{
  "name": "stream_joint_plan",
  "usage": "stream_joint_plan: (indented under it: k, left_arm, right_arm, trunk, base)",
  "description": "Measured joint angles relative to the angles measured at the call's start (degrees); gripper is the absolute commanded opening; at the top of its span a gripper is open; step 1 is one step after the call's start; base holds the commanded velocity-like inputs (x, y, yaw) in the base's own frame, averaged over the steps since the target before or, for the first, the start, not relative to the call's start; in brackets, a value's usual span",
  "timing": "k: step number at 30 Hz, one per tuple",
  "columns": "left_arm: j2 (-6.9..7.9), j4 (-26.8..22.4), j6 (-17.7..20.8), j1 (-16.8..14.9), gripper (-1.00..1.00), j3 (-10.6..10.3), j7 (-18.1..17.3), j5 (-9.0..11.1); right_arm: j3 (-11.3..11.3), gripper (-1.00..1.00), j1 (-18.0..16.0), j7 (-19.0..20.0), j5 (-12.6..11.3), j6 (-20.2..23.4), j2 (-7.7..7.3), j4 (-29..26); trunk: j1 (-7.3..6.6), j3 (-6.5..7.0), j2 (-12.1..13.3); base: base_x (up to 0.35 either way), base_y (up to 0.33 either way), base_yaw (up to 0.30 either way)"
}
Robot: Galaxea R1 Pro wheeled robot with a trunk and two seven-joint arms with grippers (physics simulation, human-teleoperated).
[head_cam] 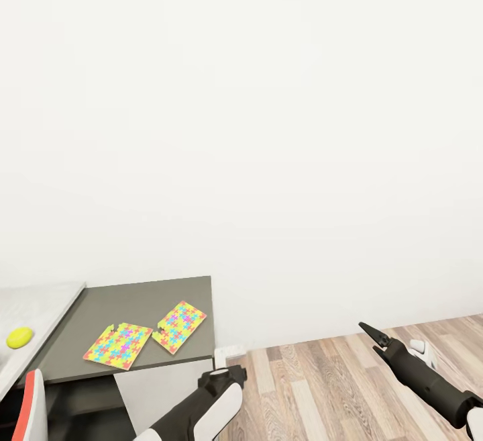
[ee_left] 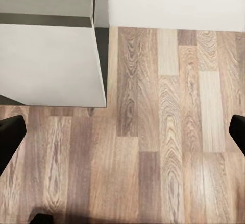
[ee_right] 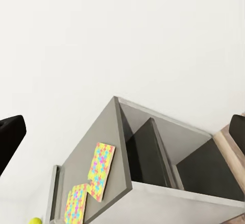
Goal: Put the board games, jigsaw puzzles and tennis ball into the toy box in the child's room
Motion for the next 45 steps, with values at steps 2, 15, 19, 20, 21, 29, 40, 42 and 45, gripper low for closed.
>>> stream_joint_plan:
  k: [2,15,19,20,21,29,40,42,45]
  left_arm:
    - [0.00,-0.6,0.0,0.0,1.00,0.0,-0.1,0.0]
    - [4.71,-14.1,7.0,0.0,1.00,2.6,3.3,0.4]
    - [7.07,-19.3,15.2,0.0,1.00,6.6,3.2,0.5]
    - [7.41,-20.1,17.0,0.0,1.00,8.1,3.1,0.5]
    - [7.69,-20.5,18.7,0.0,1.00,9.8,3.0,0.5]
    - [9.58,-21.6,29.7,-0.6,1.00,22.4,-1.2,0.3]
    - [16.50,-3.8,45.1,-21.0,1.00,34.2,-3.4,0.4]
    - [17.45,0.9,45.1,-23.5,1.00,34.6,-4.2,0.2]
    - [18.32,5.1,45.0,-26.1,1.00,34.7,-6.5,-0.3]
  right_arm:
    - [0.0,1.00,0.0,0.0,0.0,0.0,-0.01,0.0]
    - [0.0,1.00,0.0,0.1,0.0,0.0,-0.02,0.0]
    - [0.0,1.00,0.0,0.1,0.0,0.0,0.09,0.0]
    - [0.0,1.00,0.0,0.1,0.0,0.0,0.10,-0.1]
    - [0.0,1.00,0.0,0.2,0.0,0.0,0.09,-0.2]
    - [-0.2,1.00,0.0,0.3,-0.1,0.7,-0.17,-1.5]
    - [0.0,1.00,-0.2,0.1,-0.1,3.5,-0.42,-1.6]
    - [0.1,1.00,-0.2,0.1,-0.1,4.0,-0.53,-1.7]
    - [0.3,1.00,-0.1,0.1,-0.1,4.7,-0.60,-2.8]
  trunk:
    - [0.00,0.00,0.0]
    - [0.00,0.00,0.0]
    - [0.00,0.00,0.0]
    - [0.00,0.00,0.0]
    - [0.00,0.00,0.0]
    - [0.00,0.00,0.0]
    - [0.00,-0.58,0.0]
    - [0.00,-0.76,0.0]
    - [0.00,-1.03,0.0]
  base:
    - [0.000,0.000,0.000]
    - [0.000,0.000,0.000]
    - [0.000,0.000,0.000]
    - [0.000,0.000,0.000]
    - [0.000,0.000,0.000]
    - [0.000,0.000,0.000]
    - [0.000,0.000,0.000]
    - [0.000,0.000,0.000]
    - [0.000,0.000,0.000]
